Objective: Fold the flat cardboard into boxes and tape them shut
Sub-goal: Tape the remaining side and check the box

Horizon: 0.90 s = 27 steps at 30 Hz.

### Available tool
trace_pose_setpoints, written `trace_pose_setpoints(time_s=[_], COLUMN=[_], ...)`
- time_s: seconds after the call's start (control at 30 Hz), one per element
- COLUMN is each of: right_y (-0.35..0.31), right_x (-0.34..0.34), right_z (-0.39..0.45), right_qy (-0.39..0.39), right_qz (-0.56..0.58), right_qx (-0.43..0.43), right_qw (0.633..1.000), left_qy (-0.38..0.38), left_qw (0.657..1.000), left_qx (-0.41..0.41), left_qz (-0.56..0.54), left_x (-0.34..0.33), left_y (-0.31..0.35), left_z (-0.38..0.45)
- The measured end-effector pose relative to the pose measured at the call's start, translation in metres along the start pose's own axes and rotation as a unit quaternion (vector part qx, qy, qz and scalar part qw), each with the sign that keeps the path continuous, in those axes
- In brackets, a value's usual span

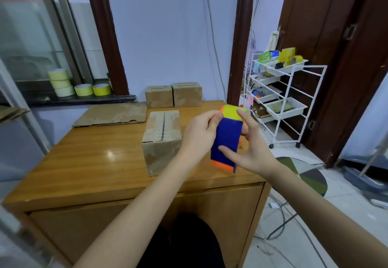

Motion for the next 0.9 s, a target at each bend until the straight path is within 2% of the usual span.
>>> trace_pose_setpoints(time_s=[0.1,0.23,0.3,0.37,0.47,0.53,0.6,0.67,0.73,0.9], right_y=[-0.02,-0.03,-0.036,-0.033,-0.022,-0.019,-0.019,-0.02,-0.02,-0.02], right_x=[-0.004,-0.013,-0.006,0.009,0.025,0.028,0.028,0.023,0.016,0.002], right_z=[0.007,0.009,0.01,0.013,0.019,0.022,0.025,0.028,0.03,0.027], right_qy=[-0.025,-0.033,0.022,0.103,0.186,0.21,0.239,0.259,0.268,0.293], right_qz=[-0.017,-0.038,-0.02,0.042,0.107,0.125,0.136,0.163,0.185,0.212], right_qx=[0.043,0.062,0.063,0.023,-0.045,-0.08,-0.099,-0.118,-0.135,-0.155], right_qw=[0.999,0.997,0.998,0.993,0.976,0.966,0.956,0.945,0.936,0.919], left_qy=[-0.019,-0.005,0.044,0.075,0.035,0.009,0.0,-0.006,-0.003,0.034], left_qw=[0.997,0.998,0.996,0.992,0.986,0.958,0.914,0.891,0.882,0.892], left_qx=[0.004,0.023,0.05,0.073,0.154,0.255,0.319,0.322,0.305,0.263], left_qz=[-0.074,-0.06,-0.057,-0.067,-0.054,-0.129,-0.25,-0.321,-0.358,-0.365], left_x=[0.002,0.018,0.04,0.058,0.057,0.045,0.031,0.02,0.017,0.03], left_y=[0.015,0.019,0.012,0.001,-0.034,-0.061,-0.073,-0.073,-0.068,-0.063], left_z=[0.004,0.01,0.007,-0.003,-0.028,-0.047,-0.061,-0.065,-0.065,-0.06])
Point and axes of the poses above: each hand's wrist, its own z-axis towards the middle knuckle, its own x-axis out of the back of the hand, y = z × x, the point moved 10 cm from there along z, towards the middle knuckle, and after that the axes turned 10 degrees about -z, right-handed, at the moved point
